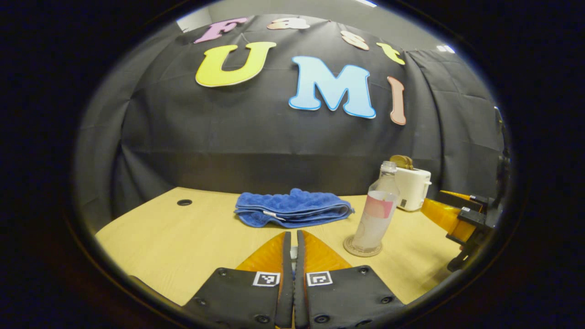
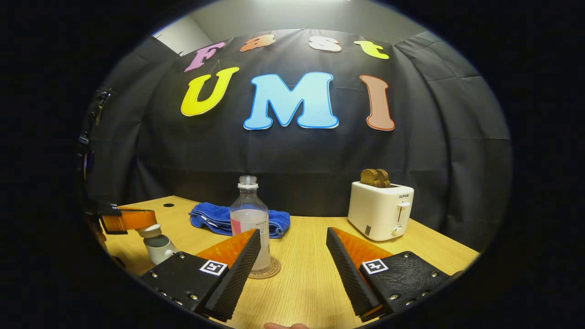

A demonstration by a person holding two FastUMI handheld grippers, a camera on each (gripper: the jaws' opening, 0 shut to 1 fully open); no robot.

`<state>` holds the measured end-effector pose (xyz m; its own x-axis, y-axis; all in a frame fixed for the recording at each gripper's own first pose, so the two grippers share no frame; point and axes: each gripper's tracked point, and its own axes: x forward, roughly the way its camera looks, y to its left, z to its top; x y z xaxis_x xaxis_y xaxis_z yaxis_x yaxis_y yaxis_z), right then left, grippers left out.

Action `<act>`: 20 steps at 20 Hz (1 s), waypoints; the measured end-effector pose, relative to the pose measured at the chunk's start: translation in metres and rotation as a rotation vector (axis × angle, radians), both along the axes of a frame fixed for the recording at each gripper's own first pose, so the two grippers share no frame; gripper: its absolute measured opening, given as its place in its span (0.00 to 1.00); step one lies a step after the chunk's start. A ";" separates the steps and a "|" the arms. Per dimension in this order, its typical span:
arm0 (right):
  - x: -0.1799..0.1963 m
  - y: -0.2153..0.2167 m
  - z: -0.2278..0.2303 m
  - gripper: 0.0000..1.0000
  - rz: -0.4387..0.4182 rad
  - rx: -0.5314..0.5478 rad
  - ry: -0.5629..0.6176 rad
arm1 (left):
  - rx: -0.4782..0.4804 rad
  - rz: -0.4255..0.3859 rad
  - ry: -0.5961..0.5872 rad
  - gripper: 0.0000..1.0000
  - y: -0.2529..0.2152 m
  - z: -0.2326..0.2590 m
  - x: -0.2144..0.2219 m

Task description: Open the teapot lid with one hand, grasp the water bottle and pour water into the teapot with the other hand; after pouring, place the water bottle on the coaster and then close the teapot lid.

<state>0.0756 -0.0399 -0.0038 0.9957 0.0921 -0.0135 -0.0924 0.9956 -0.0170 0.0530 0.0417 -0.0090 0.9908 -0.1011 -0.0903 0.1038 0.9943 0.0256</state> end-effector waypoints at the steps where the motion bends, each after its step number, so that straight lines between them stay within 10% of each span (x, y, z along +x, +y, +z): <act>1: 0.000 -0.001 0.002 0.92 0.000 0.002 -0.005 | 0.002 0.000 0.003 0.07 -0.002 -0.003 0.000; 20: -0.003 -0.004 0.008 0.92 0.002 0.043 -0.018 | 0.042 0.032 0.038 0.14 -0.009 -0.021 0.004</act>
